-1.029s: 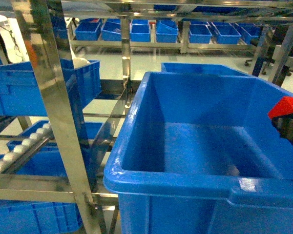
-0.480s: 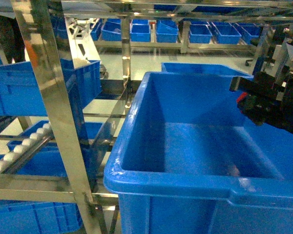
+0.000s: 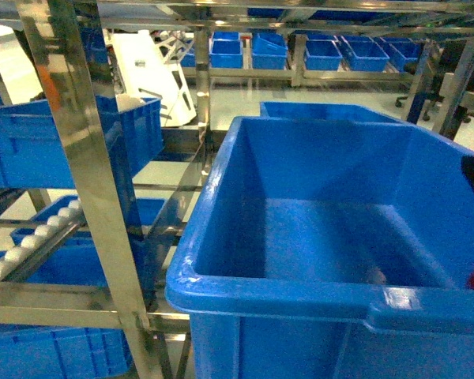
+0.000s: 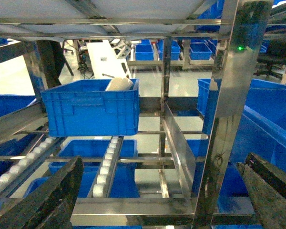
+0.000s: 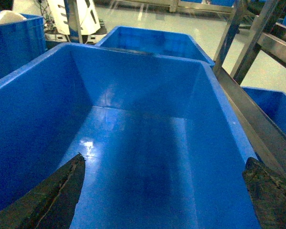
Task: Place magnetic block on left shelf second layer
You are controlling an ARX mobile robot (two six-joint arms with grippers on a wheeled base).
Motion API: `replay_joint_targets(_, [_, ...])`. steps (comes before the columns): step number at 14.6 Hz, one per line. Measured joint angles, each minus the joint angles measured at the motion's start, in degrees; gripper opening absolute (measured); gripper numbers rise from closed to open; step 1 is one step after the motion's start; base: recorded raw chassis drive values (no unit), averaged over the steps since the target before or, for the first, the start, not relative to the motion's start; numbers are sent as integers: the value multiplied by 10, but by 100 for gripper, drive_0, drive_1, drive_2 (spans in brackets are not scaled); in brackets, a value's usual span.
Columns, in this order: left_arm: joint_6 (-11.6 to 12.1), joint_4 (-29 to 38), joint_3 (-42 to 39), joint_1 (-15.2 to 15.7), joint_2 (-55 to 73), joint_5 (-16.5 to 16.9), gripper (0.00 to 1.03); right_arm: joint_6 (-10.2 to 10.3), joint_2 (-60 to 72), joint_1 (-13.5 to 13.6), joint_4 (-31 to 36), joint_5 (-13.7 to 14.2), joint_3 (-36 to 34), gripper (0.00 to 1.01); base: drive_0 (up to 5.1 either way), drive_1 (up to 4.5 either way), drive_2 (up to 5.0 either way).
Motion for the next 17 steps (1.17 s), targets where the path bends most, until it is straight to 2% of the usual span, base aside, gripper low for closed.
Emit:
replay_joint_targets(4, [0,0,0,0,0,0,98,7,41,-1,2,1,27,98,0,0,0])
replay_joint_targets(6, [0,0,0,0,0,0,98,-16,-39,-10,7,12,22,98,0,0,0])
replay_joint_targets(7, [0,0,0,0,0,0,98,-17,-104,-24,-36,-1,8,98,0,0,0])
replay_joint_targets(9, [0,0,0,0,0,0,98,-17,-186,-31,-39,-4,-12,98,0,0,0])
replay_joint_targets(10, [0,0,0,0,0,0,98,-15,-184,-37,2,-24,-23,90,0,0,0])
replay_joint_targets(11, [0,0,0,0,0,0,98,-14,-203,-54,15,-44,-60,75,0,0,0])
replay_joint_targets(12, [0,0,0,0,0,0,98,-14,-230,-72,15,-56,-96,61,0,0,0])
replay_joint_targets(13, [0,0,0,0,0,0,98,-14,-239,-78,15,-60,-105,55,0,0,0])
replay_joint_targets(15, [0,0,0,0,0,0,98,-14,-270,-94,16,-76,-129,37,0,0,0])
replay_joint_targets(17, [0,0,0,0,0,0,98,-14,-303,-108,9,-95,-156,15,0,0,0])
